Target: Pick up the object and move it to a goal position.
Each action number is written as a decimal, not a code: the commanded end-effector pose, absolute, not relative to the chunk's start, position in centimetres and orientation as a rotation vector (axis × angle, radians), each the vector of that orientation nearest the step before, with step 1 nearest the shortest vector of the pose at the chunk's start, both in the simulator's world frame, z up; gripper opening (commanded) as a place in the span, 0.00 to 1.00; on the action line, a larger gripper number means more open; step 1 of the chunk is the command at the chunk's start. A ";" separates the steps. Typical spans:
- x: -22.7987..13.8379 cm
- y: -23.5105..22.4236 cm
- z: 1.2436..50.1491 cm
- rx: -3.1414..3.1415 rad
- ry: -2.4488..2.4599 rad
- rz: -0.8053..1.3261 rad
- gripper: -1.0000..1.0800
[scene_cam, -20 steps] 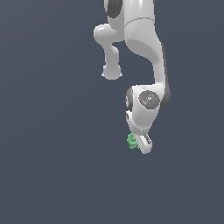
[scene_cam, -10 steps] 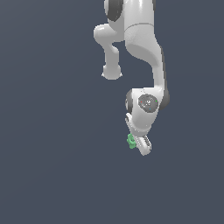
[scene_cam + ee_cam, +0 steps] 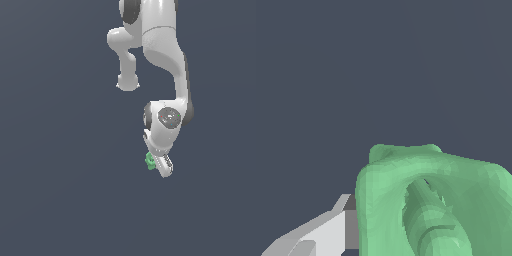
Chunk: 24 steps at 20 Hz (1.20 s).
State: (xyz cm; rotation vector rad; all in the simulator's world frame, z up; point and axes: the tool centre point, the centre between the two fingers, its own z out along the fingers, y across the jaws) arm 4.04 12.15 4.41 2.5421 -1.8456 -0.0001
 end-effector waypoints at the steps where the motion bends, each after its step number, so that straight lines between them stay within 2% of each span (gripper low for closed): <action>1: 4.0 12.2 4.7 2.543 -1.846 0.000 0.00; 9: 2.9 12.4 7.9 2.543 -1.846 0.000 0.00; 24: -0.5 13.1 19.3 2.542 -1.847 -0.001 0.00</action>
